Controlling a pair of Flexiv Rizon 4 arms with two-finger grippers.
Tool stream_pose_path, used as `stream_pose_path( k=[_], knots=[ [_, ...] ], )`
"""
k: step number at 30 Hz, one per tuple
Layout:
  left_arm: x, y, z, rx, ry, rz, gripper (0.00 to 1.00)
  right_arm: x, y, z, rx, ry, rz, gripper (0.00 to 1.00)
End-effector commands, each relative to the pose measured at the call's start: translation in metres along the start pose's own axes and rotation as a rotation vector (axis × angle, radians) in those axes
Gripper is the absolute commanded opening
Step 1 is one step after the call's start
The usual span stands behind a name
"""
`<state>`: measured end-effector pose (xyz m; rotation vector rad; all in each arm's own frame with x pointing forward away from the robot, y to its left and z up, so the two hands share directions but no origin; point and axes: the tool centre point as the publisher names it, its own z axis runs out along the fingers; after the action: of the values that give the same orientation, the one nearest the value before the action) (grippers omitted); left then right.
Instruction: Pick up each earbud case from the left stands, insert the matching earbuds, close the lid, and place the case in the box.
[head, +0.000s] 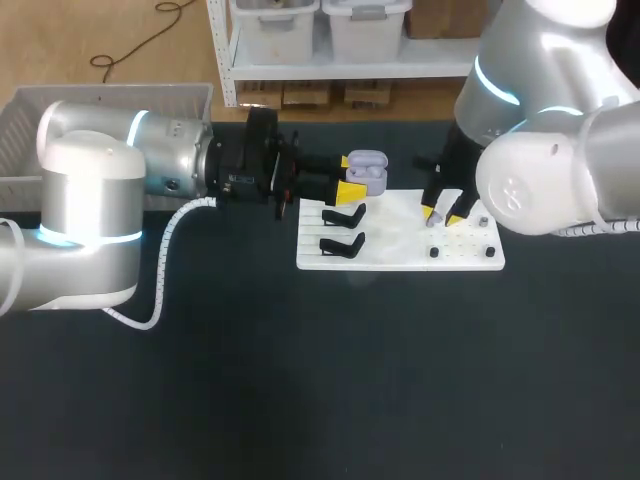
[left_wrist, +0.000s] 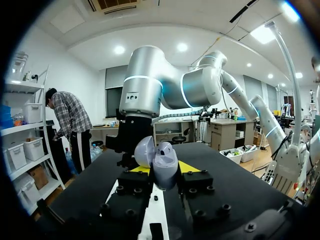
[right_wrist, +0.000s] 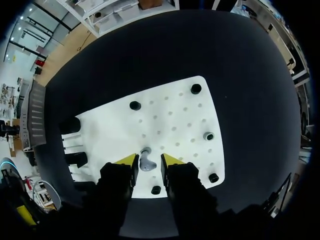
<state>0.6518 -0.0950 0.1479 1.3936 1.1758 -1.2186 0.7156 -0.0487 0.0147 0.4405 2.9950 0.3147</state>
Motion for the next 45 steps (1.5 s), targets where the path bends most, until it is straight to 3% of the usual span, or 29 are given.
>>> stream_pose_path(
  k=[1, 22, 27, 30, 45],
  knots=[
    [0.0, 0.0, 0.0, 0.0, 0.001, 0.0, 0.0, -0.001, -0.002, 0.0, 0.003, 0.0, 0.003, 0.27],
    [0.0, 0.0, 0.0, 0.0, 0.001, 0.0, 0.0, -0.003, 0.001, 0.005, 0.004, 0.009, -0.01, 0.21],
    [0.0, 0.0, 0.0, 0.0, 0.001, 0.0, 0.0, -0.004, 0.003, 0.005, 0.005, 0.011, -0.013, 0.02],
    [0.0, 0.0, 0.0, 0.0, 0.001, 0.0, 0.0, -0.003, 0.003, 0.002, 0.003, 0.011, -0.013, 0.0],
    [0.0, 0.0, 0.0, 0.0, 0.001, 0.0, 0.0, -0.015, -0.017, -0.067, -0.058, 0.009, 0.075, 0.0]
  ],
)
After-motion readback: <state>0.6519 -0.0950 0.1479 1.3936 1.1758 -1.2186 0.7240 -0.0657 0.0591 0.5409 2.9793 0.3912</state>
